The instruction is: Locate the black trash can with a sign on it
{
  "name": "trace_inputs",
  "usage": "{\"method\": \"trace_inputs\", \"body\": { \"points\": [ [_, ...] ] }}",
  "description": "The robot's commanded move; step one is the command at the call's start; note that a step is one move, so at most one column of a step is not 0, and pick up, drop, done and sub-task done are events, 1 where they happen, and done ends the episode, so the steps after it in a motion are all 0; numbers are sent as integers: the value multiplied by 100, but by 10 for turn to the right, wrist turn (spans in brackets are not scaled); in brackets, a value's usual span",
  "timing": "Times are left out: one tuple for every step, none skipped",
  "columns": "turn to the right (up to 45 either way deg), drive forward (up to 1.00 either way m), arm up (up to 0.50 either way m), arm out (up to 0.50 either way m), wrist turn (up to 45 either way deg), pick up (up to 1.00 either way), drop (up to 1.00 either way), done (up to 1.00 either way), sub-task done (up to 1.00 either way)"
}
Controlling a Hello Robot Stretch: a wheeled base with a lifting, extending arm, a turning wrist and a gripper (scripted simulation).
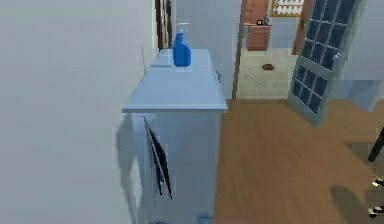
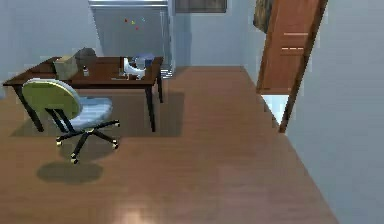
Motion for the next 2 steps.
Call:
{"method": "trace_inputs", "body": {
  "points": [
    [450,0,0,0,0,0,0,0,0],
    [390,0,0,0,0,0,0,0,0]
  ]
}}
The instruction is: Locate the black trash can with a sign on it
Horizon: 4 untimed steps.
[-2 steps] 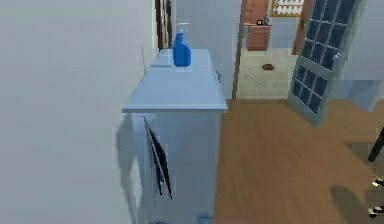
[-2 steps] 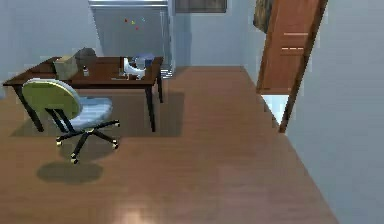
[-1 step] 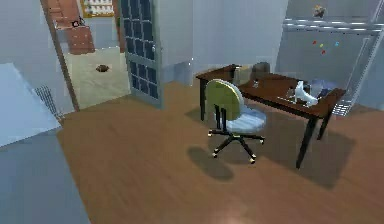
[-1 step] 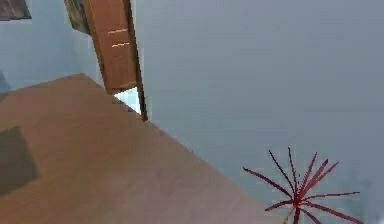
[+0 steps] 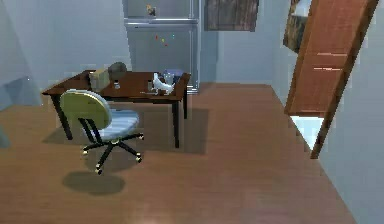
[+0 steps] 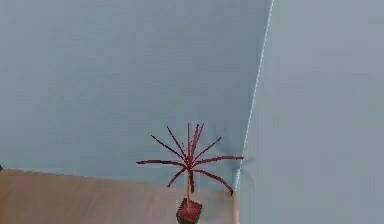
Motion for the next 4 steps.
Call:
{"method": "trace_inputs", "body": {
  "points": [
    [0,35,0,0,0,0,0,0,0],
    [150,0,0,0,0,0,0,0,0],
    [0,25,0,0,0,0,0,0,0],
    [-450,0,0,0,0,0,0,0,0]
  ]
}}
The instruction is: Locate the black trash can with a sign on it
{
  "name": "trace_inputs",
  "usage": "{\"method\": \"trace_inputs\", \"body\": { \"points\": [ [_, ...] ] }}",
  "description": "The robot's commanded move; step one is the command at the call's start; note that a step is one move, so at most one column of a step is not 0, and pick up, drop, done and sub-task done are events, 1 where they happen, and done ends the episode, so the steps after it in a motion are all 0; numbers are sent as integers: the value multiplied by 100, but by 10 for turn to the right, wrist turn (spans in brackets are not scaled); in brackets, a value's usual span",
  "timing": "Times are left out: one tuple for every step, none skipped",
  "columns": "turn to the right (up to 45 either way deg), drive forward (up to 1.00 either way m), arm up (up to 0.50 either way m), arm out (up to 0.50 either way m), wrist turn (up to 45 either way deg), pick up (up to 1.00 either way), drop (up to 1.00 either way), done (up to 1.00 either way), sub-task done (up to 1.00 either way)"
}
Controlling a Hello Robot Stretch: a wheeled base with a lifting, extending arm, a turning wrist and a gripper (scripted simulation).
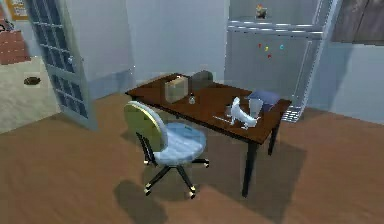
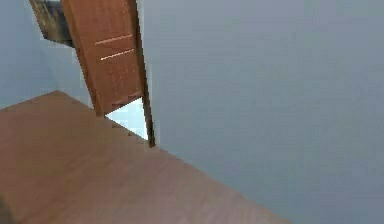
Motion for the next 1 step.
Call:
{"method": "trace_inputs", "body": {
  "points": [
    [-450,0,0,0,0,0,0,0,0]
  ]
}}
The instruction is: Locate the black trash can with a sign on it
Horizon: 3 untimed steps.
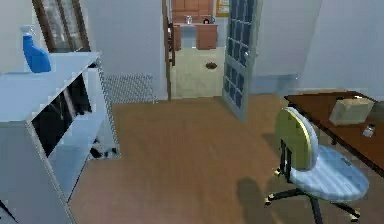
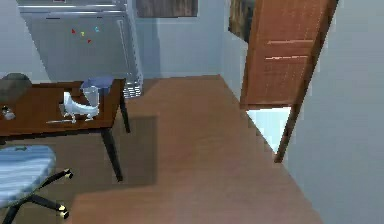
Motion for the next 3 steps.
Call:
{"method": "trace_inputs", "body": {
  "points": [
    [0,100,0,0,0,0,0,0,0],
    [0,100,0,0,0,0,0,0,0],
    [0,100,0,0,0,0,0,0,0]
  ]
}}
